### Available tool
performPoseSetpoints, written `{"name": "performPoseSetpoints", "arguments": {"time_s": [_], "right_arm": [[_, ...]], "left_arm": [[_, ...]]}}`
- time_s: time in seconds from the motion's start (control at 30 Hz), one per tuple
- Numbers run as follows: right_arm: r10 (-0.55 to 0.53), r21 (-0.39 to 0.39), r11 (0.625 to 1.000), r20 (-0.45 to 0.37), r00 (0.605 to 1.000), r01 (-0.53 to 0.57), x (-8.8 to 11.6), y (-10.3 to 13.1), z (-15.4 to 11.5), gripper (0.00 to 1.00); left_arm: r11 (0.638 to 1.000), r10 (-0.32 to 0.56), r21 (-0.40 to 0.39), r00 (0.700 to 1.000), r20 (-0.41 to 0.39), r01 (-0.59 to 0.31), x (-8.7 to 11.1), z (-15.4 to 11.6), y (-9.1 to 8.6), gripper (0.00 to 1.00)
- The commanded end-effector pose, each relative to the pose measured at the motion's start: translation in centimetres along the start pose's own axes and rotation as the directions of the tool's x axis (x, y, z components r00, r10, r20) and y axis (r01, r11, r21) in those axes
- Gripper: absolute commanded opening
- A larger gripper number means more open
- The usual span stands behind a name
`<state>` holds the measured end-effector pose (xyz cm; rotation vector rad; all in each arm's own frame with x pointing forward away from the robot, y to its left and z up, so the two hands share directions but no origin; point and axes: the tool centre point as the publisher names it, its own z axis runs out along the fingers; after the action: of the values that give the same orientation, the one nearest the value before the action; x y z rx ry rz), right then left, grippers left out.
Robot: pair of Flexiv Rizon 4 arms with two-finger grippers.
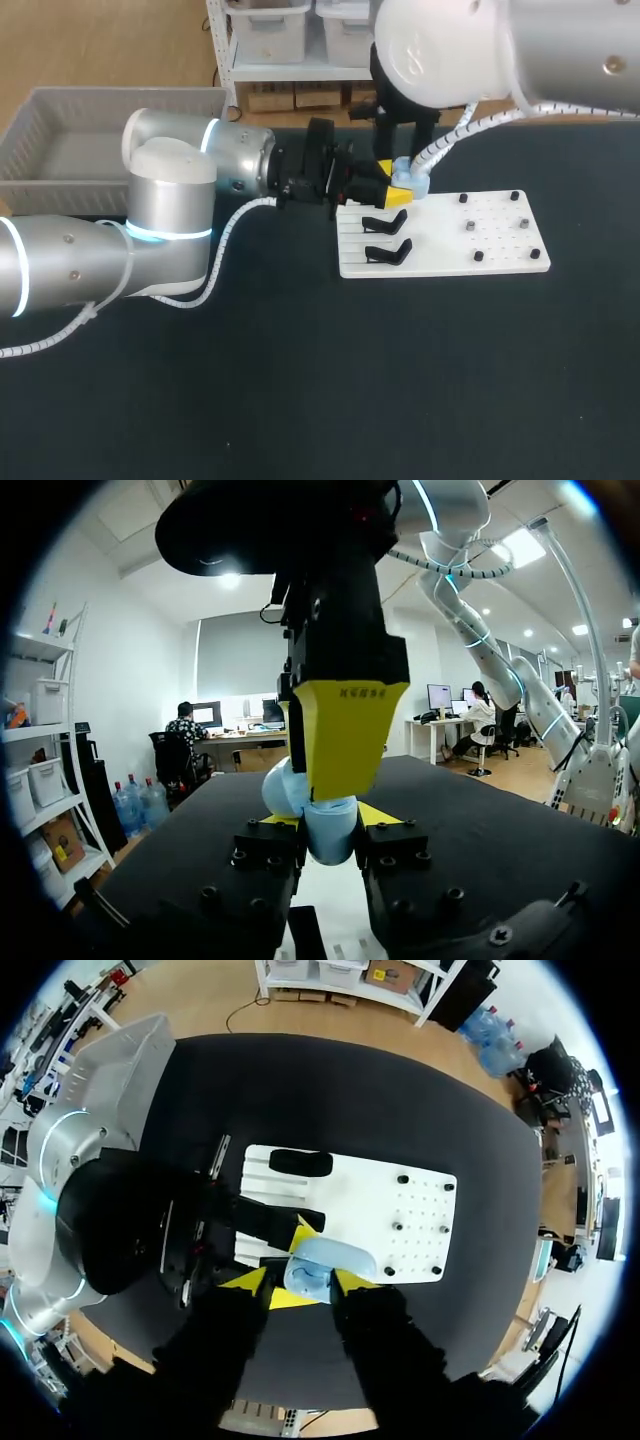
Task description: Pick up each earbud case from the left stands, insert the matching earbuds, close the lid, and place the case in the box.
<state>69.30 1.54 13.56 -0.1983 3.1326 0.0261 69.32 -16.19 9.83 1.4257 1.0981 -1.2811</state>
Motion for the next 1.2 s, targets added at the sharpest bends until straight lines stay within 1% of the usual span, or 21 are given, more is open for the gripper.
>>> {"name": "performPoseSetpoints", "arguments": {"time_s": [0.03, 0.13, 0.17, 0.2, 0.23, 0.27, 0.3, 0.37, 0.4, 0.43, 0.47, 0.57, 0.67, 0.83, 0.97, 1.2], "right_arm": [[0.008, -0.031, 0.999, 0.012, 1.0, -0.007, 0.9, -0.8, -1.3, 1.0], [0.03, -0.078, 0.997, 0.006, 1.0, -0.029, 1.3, -1.2, -2.3, 1.0], [0.049, -0.105, 0.993, -0.002, 0.999, -0.049, 1.2, -1.4, -2.8, 1.0], [0.061, -0.116, 0.991, -0.003, 0.998, -0.061, 1.1, -1.6, -3.0, 1.0], [0.086, -0.131, 0.988, -0.002, 0.996, -0.086, 0.8, -1.8, -3.3, 1.0], [0.133, -0.14, 0.982, 0.015, 0.991, -0.129, 0.2, -2.3, -3.6, 1.0], [0.156, -0.142, 0.978, 0.026, 0.987, -0.151, -0.1, -2.5, -3.6, 1.0], [0.27, -0.168, 0.951, 0.043, 0.962, -0.26, -1.7, -3.5, -3.7, 1.0], [0.298, -0.179, 0.941, 0.042, 0.954, -0.286, -2.1, -3.7, -3.8, 1.0], [0.349, -0.194, 0.922, 0.038, 0.936, -0.335, -2.8, -4.2, -3.7, 1.0], [0.385, -0.202, 0.907, 0.042, 0.922, -0.369, -3.5, -4.6, -3.4, 1.0], [0.447, -0.211, 0.878, 0.045, 0.893, -0.429, -4.7, -5.6, -2.5, 1.0], [0.477, -0.19, 0.867, 0.046, 0.878, -0.461, -5.3, -6.3, -1.4, 1.0], [0.49, -0.154, 0.864, 0.033, 0.871, -0.48, -5.2, -6.9, 0.0, 1.0], [0.488, -0.123, 0.867, 0.008, 0.873, -0.483, -4.6, -7.1, 1.2, 1.0], [0.478, -0.084, 0.874, -0.032, 0.878, -0.479, -3.0, -7.3, 2.6, 1.0]], "left_arm": [[1.0, 0.0, 0.001, 1.0, 0.0, 0.0, 0.0, 0.0, -0.1, 0.0], [1.0, 0.0, 0.001, 1.0, 0.0, 0.0, 0.0, 0.0, -0.1, 0.0], [1.0, 0.0, 0.001, 1.0, 0.0, 0.0, 0.0, 0.0, -0.1, 0.0], [1.0, 0.0, 0.001, 1.0, 0.0, 0.0, 0.0, 0.0, -0.1, 0.0], [1.0, 0.0, 0.001, 1.0, 0.0, 0.0, 0.0, 0.0, -0.1, 0.0], [1.0, 0.0, 0.001, 1.0, 0.0, 0.0, 0.0, 0.0, -0.1, 0.0], [1.0, 0.0, 0.001, 1.0, 0.0, 0.0, 0.0, 0.0, -0.1, 0.0], [1.0, 0.0, 0.001, 1.0, 0.0, 0.0, 0.0, 0.0, -0.1, 0.0], [1.0, 0.0, 0.001, 1.0, 0.0, 0.0, 0.0, 0.0, -0.1, 0.0], [1.0, 0.0, 0.001, 1.0, 0.0, 0.0, 0.0, 0.0, -0.1, 0.0], [1.0, 0.0, 0.001, 1.0, 0.0, 0.0, 0.0, 0.0, -0.1, 0.0], [1.0, 0.0, 0.001, 1.0, 0.0, 0.0, 0.0, 0.0, -0.1, 0.0], [1.0, 0.0, 0.001, 1.0, 0.0, 0.0, 0.0, 0.0, -0.1, 0.0], [1.0, 0.0, 0.001, 1.0, 0.0, 0.0, 0.0, 0.0, -0.1, 0.0], [1.0, 0.0, 0.001, 1.0, 0.0, 0.0, 0.0, 0.0, -0.1, 0.0], [1.0, 0.0, 0.001, 1.0, 0.0, 0.0, 0.0, 0.0, -0.1, 0.0]]}}
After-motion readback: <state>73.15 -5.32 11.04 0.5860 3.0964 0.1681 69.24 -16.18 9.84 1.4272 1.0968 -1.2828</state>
